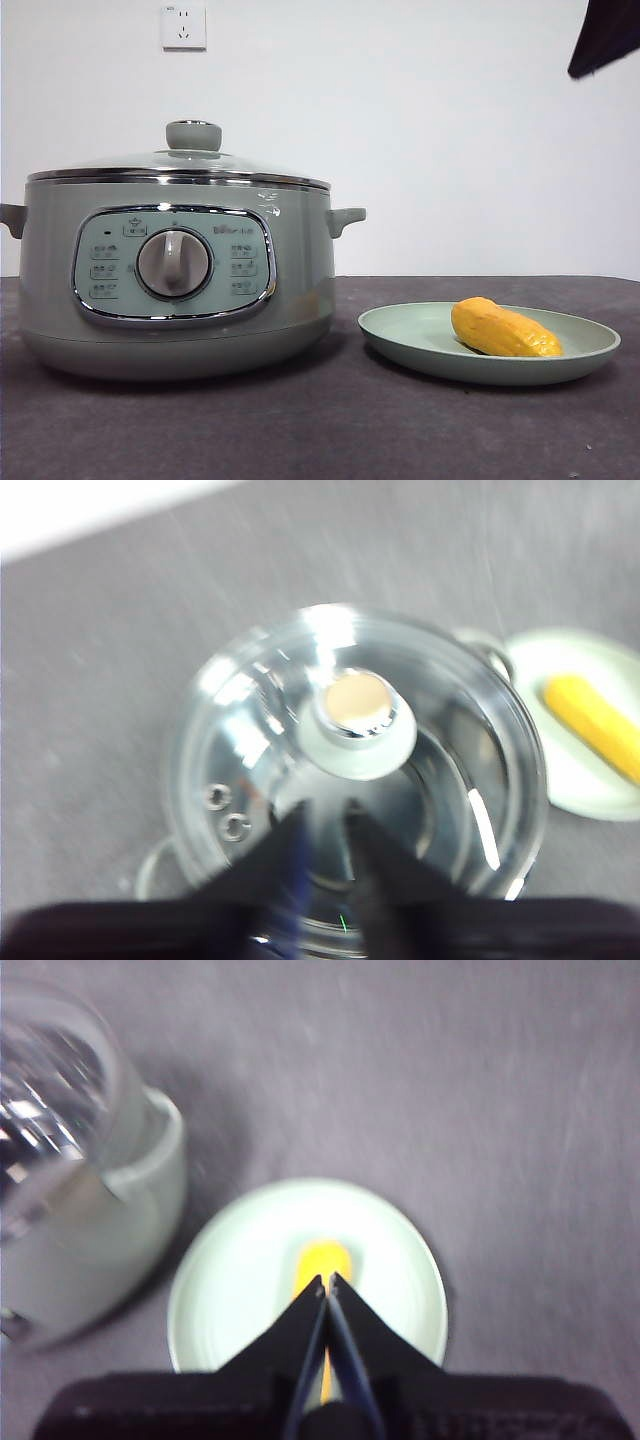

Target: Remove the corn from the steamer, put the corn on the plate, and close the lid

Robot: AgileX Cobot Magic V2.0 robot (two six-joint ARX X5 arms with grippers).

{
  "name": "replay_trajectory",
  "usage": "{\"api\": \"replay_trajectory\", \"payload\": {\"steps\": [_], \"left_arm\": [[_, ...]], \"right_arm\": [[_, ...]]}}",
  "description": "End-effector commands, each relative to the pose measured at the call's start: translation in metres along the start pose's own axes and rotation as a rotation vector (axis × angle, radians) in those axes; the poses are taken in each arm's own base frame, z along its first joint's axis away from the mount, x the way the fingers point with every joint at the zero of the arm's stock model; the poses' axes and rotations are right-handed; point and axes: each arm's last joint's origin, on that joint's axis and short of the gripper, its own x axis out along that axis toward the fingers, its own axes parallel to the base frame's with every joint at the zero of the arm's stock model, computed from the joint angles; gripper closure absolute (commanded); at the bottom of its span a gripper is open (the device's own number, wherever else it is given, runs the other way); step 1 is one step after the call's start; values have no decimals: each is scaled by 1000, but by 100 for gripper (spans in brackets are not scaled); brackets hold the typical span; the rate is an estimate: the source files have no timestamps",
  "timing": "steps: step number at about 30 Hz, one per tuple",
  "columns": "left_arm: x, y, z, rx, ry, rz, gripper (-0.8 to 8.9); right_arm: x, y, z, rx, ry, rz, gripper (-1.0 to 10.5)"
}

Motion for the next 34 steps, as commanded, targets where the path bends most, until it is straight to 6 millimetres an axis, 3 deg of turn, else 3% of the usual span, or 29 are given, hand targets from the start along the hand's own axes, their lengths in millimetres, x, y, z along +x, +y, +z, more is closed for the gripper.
{"api": "replay_trajectory", "payload": {"steps": [1,5,7,22,31,34], "left_arm": [[0,0,-31,-5,-42,17,822],[3,1,-81,-33,-157,55,822],[3,1,-91,-72,-160,51,817],[11,0,-94,-77,-92,50,817],[-48,14,-111,-72,-358,131,817],[-48,18,-126,-71,-467,185,817]], "right_arm": [[-3,2,-19,6,-62,19,962],[-5,1,-57,18,-194,59,962],[-4,0,-63,64,-195,58,949],[-4,0,-63,89,-200,65,944],[-4,0,-63,89,-200,65,944],[-4,0,-63,89,-200,65,944]]}}
